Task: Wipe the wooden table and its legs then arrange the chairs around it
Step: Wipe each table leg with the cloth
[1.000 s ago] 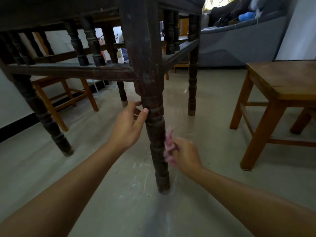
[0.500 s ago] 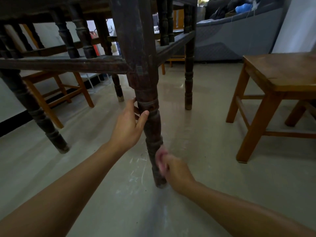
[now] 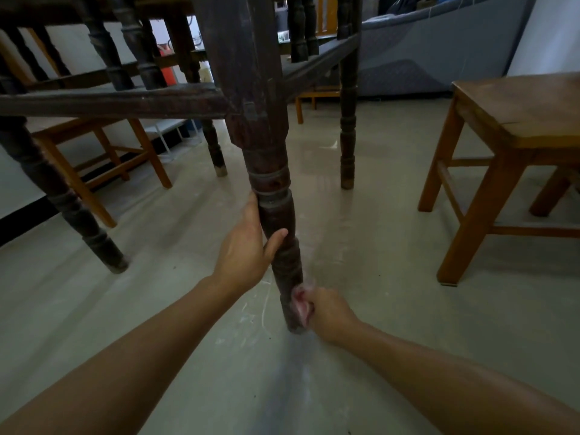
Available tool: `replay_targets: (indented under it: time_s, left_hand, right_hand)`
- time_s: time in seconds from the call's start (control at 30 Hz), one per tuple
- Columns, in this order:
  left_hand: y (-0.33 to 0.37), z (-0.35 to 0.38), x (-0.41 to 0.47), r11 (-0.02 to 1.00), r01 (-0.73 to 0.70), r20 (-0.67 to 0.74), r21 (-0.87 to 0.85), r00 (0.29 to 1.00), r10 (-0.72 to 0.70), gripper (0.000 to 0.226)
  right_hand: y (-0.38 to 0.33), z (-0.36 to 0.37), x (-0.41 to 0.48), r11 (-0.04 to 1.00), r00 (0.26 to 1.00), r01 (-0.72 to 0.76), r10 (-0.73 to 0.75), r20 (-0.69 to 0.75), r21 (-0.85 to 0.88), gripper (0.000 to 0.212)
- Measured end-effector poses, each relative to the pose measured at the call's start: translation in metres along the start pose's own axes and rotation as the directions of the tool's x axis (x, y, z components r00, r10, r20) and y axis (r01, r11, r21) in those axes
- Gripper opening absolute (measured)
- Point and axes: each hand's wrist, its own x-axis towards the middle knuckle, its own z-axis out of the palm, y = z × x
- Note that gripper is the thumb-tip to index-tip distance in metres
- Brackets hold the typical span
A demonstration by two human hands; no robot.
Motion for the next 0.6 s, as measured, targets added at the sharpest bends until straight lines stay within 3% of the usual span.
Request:
replay_targets:
  time_s: [0.07,0.17,0.23,0.3,0.43,0.53,0.6]
  left_hand:
    - [-0.002,0.0,0.0,1.0,-0.009,0.003,0.022,1.0,0.009,0.08]
    - [-0.004,0.001,0.001,0.999,-0.011,0.007,0.034,1.0,0.011,0.081]
    - [-0.005,0.003,0.001,1.0,-0.009,0.004,0.027,1.0,0.009,0.082]
    - [-0.005,0.003,0.001,0.999,-0.024,-0.01,0.029,1.0,0.024,0.081]
    - [-0.006,0.004,0.001,0.998,-0.053,-0.03,0.015,0.998,0.054,0.08]
    - [-0.01,0.007,0.001,0.998,-0.064,-0.036,0.009,0.997,0.064,0.079]
    - [-0.012,0.009,0.001,0.998,-0.061,-0.038,0.007,0.997,0.062,0.079]
  right_hand:
    - [0.015,-0.012,0.005,0.997,0.996,-0.08,0.079,0.035,0.023,0.02]
    - [0.007,-0.042,0.026,0.98,0.975,-0.082,0.117,-0.19,0.183,0.025]
    - [-0.016,-0.055,0.035,0.844,0.979,-0.072,0.162,-0.125,0.532,0.015]
    - [-0.041,-0.051,0.034,0.689,0.974,-0.093,0.212,-0.077,0.719,0.019]
    - [-0.029,-0.016,0.026,0.733,0.914,-0.012,0.284,-0.289,0.68,0.013]
    - [-0.013,-0.024,0.027,0.698,0.921,-0.094,0.331,-0.204,0.71,0.013]
    - [-0.016,-0.029,0.026,0.667,0.944,-0.106,0.3,-0.136,0.738,0.026]
